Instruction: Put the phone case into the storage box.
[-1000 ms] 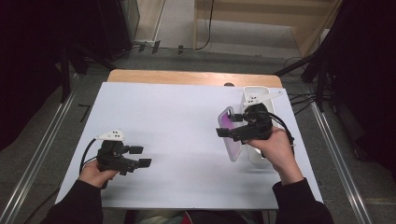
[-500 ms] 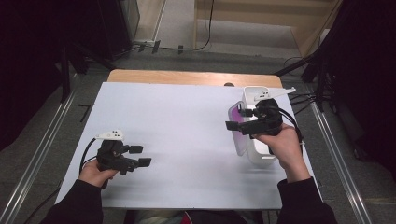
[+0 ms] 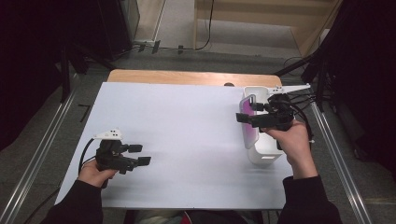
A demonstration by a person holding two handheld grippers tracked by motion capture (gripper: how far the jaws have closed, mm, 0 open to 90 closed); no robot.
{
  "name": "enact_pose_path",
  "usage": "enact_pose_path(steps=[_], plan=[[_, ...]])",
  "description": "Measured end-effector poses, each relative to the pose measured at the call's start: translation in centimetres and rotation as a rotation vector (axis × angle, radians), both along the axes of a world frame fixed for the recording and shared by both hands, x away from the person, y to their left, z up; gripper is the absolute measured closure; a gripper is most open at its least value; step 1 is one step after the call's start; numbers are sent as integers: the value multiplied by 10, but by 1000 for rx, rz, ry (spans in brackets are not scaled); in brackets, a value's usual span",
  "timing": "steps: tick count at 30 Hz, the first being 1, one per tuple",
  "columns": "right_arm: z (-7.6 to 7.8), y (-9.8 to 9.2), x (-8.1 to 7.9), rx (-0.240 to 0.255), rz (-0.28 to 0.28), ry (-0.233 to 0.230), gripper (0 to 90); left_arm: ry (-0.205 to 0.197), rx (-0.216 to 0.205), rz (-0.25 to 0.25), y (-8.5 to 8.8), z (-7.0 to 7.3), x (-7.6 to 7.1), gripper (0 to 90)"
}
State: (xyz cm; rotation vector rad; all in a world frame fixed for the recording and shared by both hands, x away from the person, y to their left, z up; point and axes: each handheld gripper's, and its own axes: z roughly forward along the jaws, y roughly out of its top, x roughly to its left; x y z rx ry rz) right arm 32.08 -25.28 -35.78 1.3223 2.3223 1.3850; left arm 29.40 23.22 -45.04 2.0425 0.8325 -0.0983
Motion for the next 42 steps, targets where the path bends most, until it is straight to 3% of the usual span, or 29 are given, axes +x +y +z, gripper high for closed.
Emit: enact_pose_path(steps=[7,13,32,42], plan=[[2,-5,5,-8,-40,-2,149,8,12,-7,-2,-1,0,256],[6,-12,11,-12,-111,-14,149,15,18,-8,-2,-2,1,256],[4,-28,38,-20,-270,-6,149,15,14,1,-2,-3,1,256],[9,-32,53,-33,-344,-29,149,16,11,-2,-3,-3,1,256]])
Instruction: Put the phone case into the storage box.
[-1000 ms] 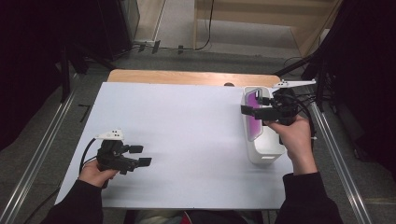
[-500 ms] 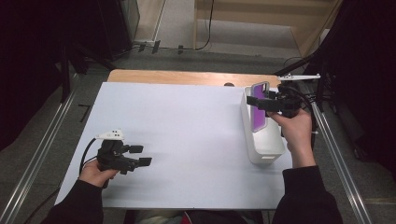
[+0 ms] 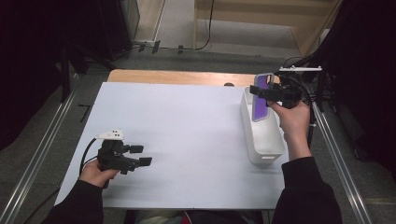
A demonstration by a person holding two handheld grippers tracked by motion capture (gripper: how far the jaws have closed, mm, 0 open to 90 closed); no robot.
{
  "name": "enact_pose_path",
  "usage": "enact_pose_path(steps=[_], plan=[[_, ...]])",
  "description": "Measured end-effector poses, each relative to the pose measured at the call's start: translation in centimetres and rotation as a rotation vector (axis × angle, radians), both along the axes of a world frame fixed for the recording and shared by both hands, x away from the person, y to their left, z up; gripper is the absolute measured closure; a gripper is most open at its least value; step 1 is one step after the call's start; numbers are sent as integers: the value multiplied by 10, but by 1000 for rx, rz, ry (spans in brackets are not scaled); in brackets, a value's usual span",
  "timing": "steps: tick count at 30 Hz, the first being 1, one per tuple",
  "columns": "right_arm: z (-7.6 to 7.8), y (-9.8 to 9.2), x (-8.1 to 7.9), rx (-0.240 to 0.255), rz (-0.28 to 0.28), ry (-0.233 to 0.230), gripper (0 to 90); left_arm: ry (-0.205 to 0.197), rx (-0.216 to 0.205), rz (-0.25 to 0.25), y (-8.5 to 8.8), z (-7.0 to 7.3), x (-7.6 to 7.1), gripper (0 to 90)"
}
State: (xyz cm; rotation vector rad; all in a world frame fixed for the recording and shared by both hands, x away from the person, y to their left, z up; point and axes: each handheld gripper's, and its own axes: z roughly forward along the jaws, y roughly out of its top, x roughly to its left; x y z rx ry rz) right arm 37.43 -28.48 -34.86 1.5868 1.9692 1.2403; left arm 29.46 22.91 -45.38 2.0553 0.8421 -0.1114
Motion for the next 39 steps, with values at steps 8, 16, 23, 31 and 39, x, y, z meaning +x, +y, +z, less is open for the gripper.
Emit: enact_pose_path(steps=[8,16,23,31,39], plan=[[4,-4,12,-3,-30,-9,148,0,-5,2,0,0,0,256],[9,-11,26,14,-51,3,148,0,-7,1,0,0,0,256],[14,-11,39,-7,-79,9,148,1,-8,1,0,1,-1,256],[14,-13,55,-19,-135,9,148,2,-13,3,1,1,0,256],[8,-12,67,-23,-179,-16,148,1,-15,6,-1,0,0,256]])
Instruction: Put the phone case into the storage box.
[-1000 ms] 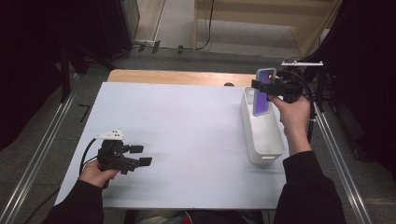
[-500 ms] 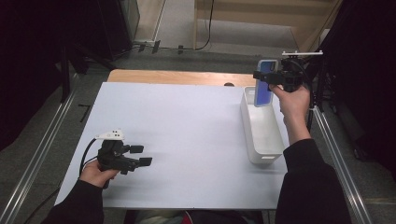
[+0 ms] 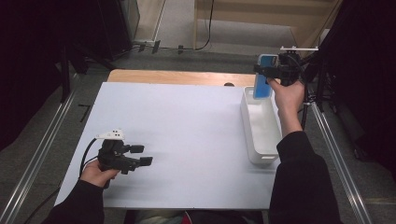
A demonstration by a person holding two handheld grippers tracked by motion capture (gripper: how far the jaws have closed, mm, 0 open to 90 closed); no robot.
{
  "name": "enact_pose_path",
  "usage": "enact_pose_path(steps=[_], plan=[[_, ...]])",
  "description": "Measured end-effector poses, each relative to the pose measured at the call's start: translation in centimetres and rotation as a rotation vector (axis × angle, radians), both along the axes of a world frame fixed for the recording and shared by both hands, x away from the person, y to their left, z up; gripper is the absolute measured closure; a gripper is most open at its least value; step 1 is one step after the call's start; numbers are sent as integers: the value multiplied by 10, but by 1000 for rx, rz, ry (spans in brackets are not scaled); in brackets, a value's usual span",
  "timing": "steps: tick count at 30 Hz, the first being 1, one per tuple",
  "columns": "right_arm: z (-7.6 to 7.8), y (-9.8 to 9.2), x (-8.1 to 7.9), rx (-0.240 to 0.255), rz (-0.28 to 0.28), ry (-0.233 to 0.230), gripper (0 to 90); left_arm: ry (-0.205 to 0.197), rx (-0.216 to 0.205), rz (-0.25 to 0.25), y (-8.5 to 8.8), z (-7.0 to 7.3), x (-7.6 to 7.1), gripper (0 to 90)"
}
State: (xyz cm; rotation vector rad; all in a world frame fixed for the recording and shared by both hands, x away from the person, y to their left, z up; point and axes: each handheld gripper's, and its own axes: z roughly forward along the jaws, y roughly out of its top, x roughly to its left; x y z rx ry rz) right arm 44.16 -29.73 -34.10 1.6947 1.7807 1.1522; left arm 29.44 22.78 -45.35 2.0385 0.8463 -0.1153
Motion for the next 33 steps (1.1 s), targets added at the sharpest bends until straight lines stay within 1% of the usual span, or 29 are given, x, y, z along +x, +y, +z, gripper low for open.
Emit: enact_pose_path(steps=[4,7,10,12,15,17,19,22,24,25,26,27,28,31,33], plan=[[-3,1,7,-7,-27,-4,148,0,-4,1,1,1,0,256],[-5,2,10,22,-47,-12,148,5,-16,9,1,1,2,256],[-7,1,12,21,-72,-28,148,6,-26,15,2,1,2,256],[-8,0,13,16,-85,-40,148,5,-19,12,1,0,3,256],[-9,1,14,6,-101,-51,148,8,-21,11,0,0,2,256],[-10,1,14,10,-115,-45,148,8,-15,10,0,0,2,256],[-13,1,14,23,-130,-54,148,8,-19,12,1,0,2,256],[-19,2,12,7,-162,-68,148,8,-19,10,0,1,2,256],[-23,3,12,-8,-171,-81,148,9,-15,5,0,1,2,256],[-25,4,13,-20,-177,-84,148,8,-20,2,0,0,2,256],[-28,4,13,-21,-185,-85,148,6,-21,-3,0,0,2,256],[-30,5,13,-20,-187,-84,148,7,-21,-4,-1,0,2,256],[-32,5,13,-29,-189,-98,148,7,-22,-5,0,1,2,256],[-38,5,15,-27,-192,-98,148,8,-26,-3,0,1,2,256],[-40,6,16,-46,-193,-102,148,9,-23,-1,0,1,3,256]])
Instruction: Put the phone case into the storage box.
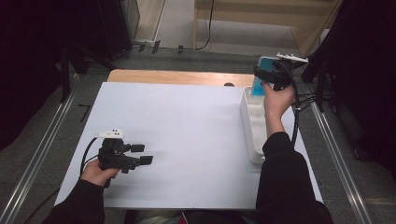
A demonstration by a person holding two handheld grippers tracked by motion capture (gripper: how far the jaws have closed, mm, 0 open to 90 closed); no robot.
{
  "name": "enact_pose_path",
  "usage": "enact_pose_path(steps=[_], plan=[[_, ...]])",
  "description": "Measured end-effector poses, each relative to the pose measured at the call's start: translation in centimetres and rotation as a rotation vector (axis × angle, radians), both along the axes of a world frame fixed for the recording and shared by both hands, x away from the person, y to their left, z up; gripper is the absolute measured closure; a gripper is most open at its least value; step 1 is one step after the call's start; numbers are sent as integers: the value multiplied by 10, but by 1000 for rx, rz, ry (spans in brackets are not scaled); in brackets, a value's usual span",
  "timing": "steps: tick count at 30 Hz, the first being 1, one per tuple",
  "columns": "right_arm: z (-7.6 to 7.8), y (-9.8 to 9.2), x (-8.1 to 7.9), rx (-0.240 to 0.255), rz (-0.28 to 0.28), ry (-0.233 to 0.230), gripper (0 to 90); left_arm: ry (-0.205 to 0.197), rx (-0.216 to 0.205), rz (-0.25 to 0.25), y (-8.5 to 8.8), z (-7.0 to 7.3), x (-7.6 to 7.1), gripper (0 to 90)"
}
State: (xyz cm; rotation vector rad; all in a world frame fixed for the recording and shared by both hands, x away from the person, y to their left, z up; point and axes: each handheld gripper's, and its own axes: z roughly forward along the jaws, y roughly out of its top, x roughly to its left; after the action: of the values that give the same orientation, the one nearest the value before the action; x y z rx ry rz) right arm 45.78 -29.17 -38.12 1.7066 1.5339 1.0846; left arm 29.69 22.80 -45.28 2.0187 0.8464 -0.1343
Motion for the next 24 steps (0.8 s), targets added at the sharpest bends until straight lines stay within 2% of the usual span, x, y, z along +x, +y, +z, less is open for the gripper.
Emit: enact_pose_path(steps=[12,14,22,24], plan=[[-13,3,6,-7,-2,22,148,-4,-9,7,1,0,0,256],[-16,4,7,5,3,31,148,-5,-9,7,1,0,1,256],[-24,5,7,-21,12,52,148,-2,-8,6,1,0,1,256],[-28,4,7,3,15,57,147,-7,-5,8,1,1,1,257]])
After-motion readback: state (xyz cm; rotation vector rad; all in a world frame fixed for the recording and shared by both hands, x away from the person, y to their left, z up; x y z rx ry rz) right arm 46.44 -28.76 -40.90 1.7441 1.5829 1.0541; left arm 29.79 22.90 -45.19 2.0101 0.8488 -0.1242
